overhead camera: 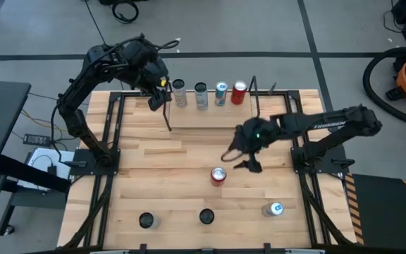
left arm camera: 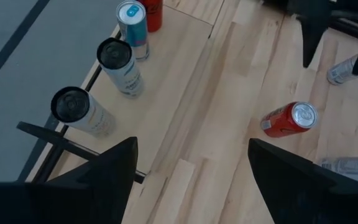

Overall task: Place canned beverage on shelf
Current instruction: Put the red soda can on the shelf aligned with the red can

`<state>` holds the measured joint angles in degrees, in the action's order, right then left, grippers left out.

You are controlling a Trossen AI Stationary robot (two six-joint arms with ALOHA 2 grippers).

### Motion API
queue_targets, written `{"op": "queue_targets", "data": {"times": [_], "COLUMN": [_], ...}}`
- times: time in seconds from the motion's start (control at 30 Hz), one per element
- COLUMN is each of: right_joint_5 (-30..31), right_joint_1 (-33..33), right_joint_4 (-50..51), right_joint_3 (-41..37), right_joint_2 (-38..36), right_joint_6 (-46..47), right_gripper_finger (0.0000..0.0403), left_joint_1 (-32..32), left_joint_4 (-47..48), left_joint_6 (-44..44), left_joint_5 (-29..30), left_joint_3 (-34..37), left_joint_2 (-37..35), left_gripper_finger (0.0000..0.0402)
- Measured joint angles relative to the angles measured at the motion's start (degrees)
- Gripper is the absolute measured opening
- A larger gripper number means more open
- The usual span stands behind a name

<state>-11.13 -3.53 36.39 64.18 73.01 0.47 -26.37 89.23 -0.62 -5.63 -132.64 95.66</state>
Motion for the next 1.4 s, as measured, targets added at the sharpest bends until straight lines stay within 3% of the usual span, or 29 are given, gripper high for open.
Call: {"op": "queue_targets", "data": {"times": [0.17, 0.5, 0.97, 1.07, 1.27, 1.4], "right_joint_5": [6.61, 8.89, 10.46, 10.69, 11.87, 13.63], "right_joint_1": [-3.57, -8.15, -8.81, -8.80, -8.79, -8.72], "right_joint_4": [-9.01, -21.23, -24.21, -23.96, -23.96, -21.41], "right_joint_3": [-5.49, -9.14, -9.14, -9.14, -9.13, -7.75], "right_joint_2": [1.06, 9.20, 16.96, 16.90, 16.87, 16.90], "right_joint_6": [1.38, 0.88, 0.58, 0.90, 2.70, 2.57], "right_gripper_finger": [0.0376, 0.0376, 0.0374, 0.0360, 0.0294, 0.0293], "left_joint_1": [0.00, 0.00, 0.00, -0.02, -0.02, -0.02], "left_joint_4": [-0.10, -0.28, -1.08, -1.10, -1.14, -1.13], "left_joint_6": [-0.02, 0.37, 0.16, 0.15, 0.04, 0.02], "left_joint_5": [0.00, -0.02, 0.00, 0.00, 0.00, 0.00], "left_joint_3": [0.00, 0.00, 0.00, 0.00, 0.00, 0.00], "left_joint_2": [0.00, 0.00, 0.00, 0.00, 0.00, -0.02], "left_gripper_finger": [0.0307, 0.0307, 0.0307, 0.0307, 0.0307, 0.0307]}}
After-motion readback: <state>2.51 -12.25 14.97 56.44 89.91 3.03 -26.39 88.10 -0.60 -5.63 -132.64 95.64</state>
